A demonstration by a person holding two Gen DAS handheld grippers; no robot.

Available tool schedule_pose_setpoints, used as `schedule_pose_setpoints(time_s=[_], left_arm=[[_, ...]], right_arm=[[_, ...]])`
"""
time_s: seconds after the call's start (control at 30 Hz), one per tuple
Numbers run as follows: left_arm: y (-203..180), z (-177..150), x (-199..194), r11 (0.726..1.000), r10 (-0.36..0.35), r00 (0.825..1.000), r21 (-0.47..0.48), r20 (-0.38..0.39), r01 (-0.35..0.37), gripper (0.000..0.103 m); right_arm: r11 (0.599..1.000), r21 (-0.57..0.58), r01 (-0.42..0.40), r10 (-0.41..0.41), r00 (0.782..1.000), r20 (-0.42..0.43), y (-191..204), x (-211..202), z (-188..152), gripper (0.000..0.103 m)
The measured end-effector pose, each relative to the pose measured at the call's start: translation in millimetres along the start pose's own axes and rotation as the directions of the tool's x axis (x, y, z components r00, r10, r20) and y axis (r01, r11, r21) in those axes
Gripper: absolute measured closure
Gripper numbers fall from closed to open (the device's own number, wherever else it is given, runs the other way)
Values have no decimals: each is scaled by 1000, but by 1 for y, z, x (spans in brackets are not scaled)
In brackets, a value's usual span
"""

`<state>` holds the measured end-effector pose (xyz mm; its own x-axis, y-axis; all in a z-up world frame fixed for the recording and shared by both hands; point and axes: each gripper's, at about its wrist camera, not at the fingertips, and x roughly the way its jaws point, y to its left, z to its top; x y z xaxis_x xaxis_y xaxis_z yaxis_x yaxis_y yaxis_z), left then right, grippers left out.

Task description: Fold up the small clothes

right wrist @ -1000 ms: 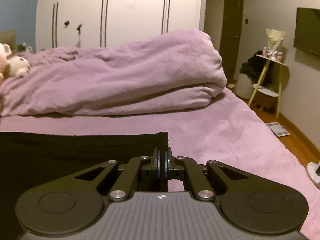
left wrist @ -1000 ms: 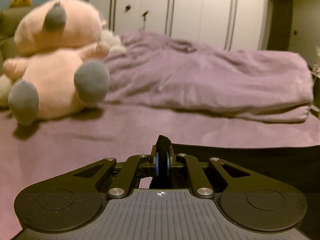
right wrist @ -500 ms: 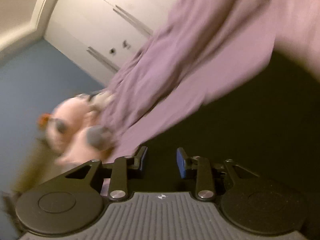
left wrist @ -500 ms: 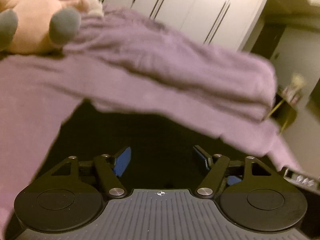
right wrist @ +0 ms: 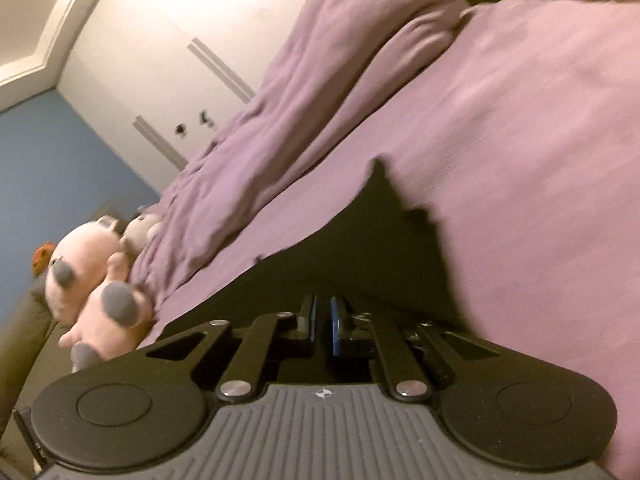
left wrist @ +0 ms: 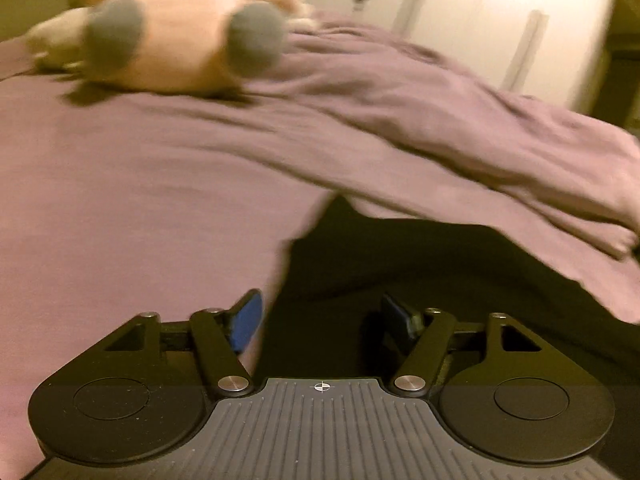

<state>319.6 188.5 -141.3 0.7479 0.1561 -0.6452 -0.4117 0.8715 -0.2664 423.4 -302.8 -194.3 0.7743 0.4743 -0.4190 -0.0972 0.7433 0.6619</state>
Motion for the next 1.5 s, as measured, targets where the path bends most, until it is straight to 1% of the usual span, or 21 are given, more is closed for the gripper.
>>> schedule_pose_setpoints(time_s=[0.07,0.1,0.13,0.17,0.2,0.27,0.37,0.5,0.57,0.63,0.7,0.8,0.9,1.0,1.03,1.07,1.1,1.17,1.3,1.4,1.5], left_arm=[[19,5,-7,998,13,1000,-58,-14,-13,27],[25,7,-14,999,8,1000,-46,-25,-9,27],[28,8,-22,1000,16,999,-9,-36,-16,27],[31,9,-29,1000,8,999,28,-50,-7,26],[35,8,-38,998,-22,997,49,-79,26,25],[45,5,-50,995,-87,986,31,-140,93,25],[59,-3,-69,976,-216,954,-57,-208,208,26],[65,-10,-77,954,-290,923,-146,-251,260,32],[67,-11,-78,947,-308,916,-175,-258,269,35],[67,-11,-76,944,-313,910,-191,-273,268,45],[68,-10,-74,948,-304,910,-187,-283,259,65],[70,-7,-75,957,-272,918,-180,-288,227,87],[69,0,-86,970,-225,937,-147,-268,191,90],[67,3,-86,985,-157,946,-113,-284,130,90],[66,3,-85,988,-145,945,-102,-293,119,88],[65,3,-85,987,-152,942,-100,-298,127,81],[65,2,-85,986,-157,940,-99,-303,133,75],[62,0,-86,987,-158,937,-87,-312,138,73],[58,-5,-86,985,-171,929,-78,-329,153,64],[60,-6,-85,981,-187,925,-104,-331,161,59],[64,-6,-83,975,-211,917,-142,-339,172,55]], right_arm=[[997,10,73,-74,997,35,-12,-18,5,97],[995,21,98,-99,994,38,-15,-29,7,96],[989,15,144,-145,989,37,-16,-43,8,89],[977,-12,214,-214,976,33,-14,-52,7,58],[961,-50,274,-272,962,37,-12,-64,6,54],[966,-82,243,-241,970,44,-12,-93,-1,53],[988,-52,148,-152,986,-65,-20,-114,-13,52],[984,-134,118,-134,985,-111,-9,-116,-26,52],[983,-153,104,-124,984,-129,-1,-109,-27,53],[979,-175,109,-133,982,-131,9,-103,-26,66],[968,-204,145,-176,975,-140,18,-98,-29,85],[954,-242,179,-216,967,-137,25,-99,-30,94],[953,-229,199,-225,970,-94,28,-107,-26,98],[896,-287,338,-366,930,-46,29,-103,-27,102],[861,-311,402,-434,900,-38,30,-99,-29,102],[841,-326,431,-470,882,-45,29,-97,-29,101],[843,-315,437,-475,879,-51,29,-97,-29,100],[851,-289,438,-463,886,-20,38,-104,-27,97],[843,-383,377,-384,921,61,81,-105,-36,92],[842,-451,295,-317,948,28,112,-89,-50,84],[845,-484,228,-281,959,-37,136,-70,-68,84]])
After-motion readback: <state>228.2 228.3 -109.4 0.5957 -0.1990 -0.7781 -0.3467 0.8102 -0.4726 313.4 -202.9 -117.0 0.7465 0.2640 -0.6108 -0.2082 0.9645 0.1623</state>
